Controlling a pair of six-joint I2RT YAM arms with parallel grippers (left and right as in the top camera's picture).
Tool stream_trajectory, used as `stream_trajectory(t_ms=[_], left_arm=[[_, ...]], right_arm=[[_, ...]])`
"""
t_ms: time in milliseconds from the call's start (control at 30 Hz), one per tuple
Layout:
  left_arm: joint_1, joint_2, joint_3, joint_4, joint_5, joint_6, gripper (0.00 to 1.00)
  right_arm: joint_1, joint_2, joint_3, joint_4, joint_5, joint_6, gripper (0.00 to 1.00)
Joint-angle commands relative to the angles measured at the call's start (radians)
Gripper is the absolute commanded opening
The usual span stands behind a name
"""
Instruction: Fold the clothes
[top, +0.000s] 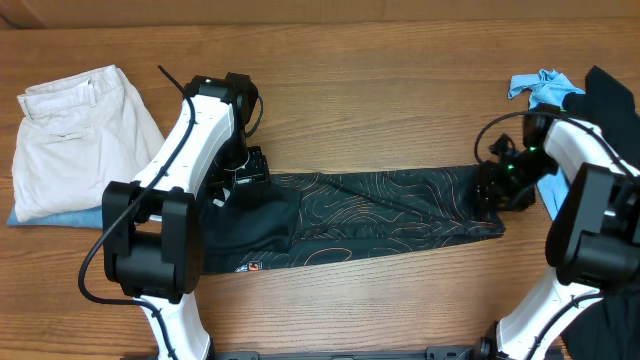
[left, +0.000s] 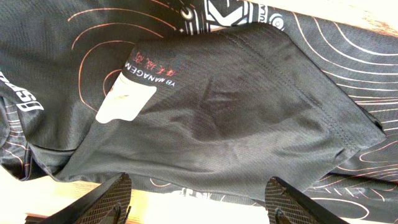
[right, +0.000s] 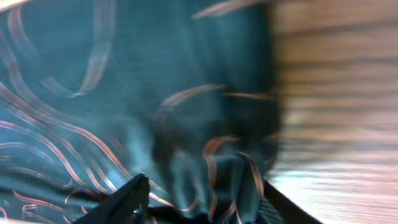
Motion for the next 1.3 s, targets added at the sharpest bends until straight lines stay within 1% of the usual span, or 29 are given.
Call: stream_trajectory(t_ms=[0, 33, 100, 133, 200, 300, 433, 633, 667, 733, 767, 900, 1033, 1167, 1200, 1267], left_arm=[[0.005, -0.029, 0.018, -0.008, -0.013, 0.019, 0.72], [0.005, -0.029, 0.018, -0.011, -0.013, 0.019, 0.72], [0.005, -0.029, 0.018, -0.011, -0.011, 0.019, 0.71], [0.005, -0.029, 0.018, -0.011, -0.006, 0.019, 0.71], [0.005, -0.029, 0.018, -0.011, -0.005, 0.019, 0.70], [0.005, -0.029, 0.018, -0.011, -0.005, 0.019, 0.70], [0.005, -0.029, 0.018, -0.011, -0.005, 0.019, 0.70], [0.005, -0.029, 0.015, -0.048, -0.005, 0.018, 0.70], [0.005, -0.029, 0.011, -0.051, -0.005, 0.018, 0.69], [0.004, -0.028, -0.014, -0.048, -0.005, 0.018, 0.57], [0.004, -0.028, -0.026, -0.043, -0.005, 0.018, 0.54], [0.003, -0.028, -0.090, -0.024, -0.006, 0.032, 0.51], [0.008, -0.028, -0.157, 0.007, -0.015, 0.055, 0.52], [0.021, -0.027, -0.230, 0.077, -0.062, 0.113, 0.52], [0.023, -0.027, -0.242, 0.094, -0.061, 0.127, 0.54], [0.040, -0.022, -0.270, 0.148, -0.061, 0.159, 0.61]], right_arm=[[0.026, 0.008, -0.021, 0.026, -0.017, -0.009, 0.33], [0.026, 0.008, -0.021, 0.034, -0.007, 0.002, 0.18], [0.025, 0.008, -0.021, 0.040, -0.007, 0.002, 0.07], [0.024, 0.008, -0.020, 0.043, -0.007, 0.002, 0.04], [0.021, 0.008, -0.010, 0.048, 0.023, 0.022, 0.04], [0.009, 0.008, 0.052, 0.048, 0.103, 0.122, 0.04], [-0.031, 0.008, 0.126, 0.052, 0.105, 0.213, 0.04], [-0.074, 0.008, 0.134, 0.045, 0.132, 0.216, 0.04], [-0.076, 0.008, 0.134, 0.043, 0.132, 0.216, 0.04], [-0.076, 0.008, 0.134, 0.044, 0.132, 0.215, 0.04], [-0.076, 0.008, 0.134, 0.044, 0.132, 0.216, 0.04], [-0.075, 0.008, 0.134, 0.040, 0.132, 0.216, 0.04], [-0.076, 0.008, 0.134, 0.031, 0.132, 0.215, 0.04], [-0.076, 0.008, 0.134, 0.013, 0.132, 0.215, 0.04], [-0.076, 0.008, 0.134, 0.009, 0.132, 0.215, 0.04], [-0.076, 0.008, 0.134, -0.001, 0.131, 0.215, 0.04]])
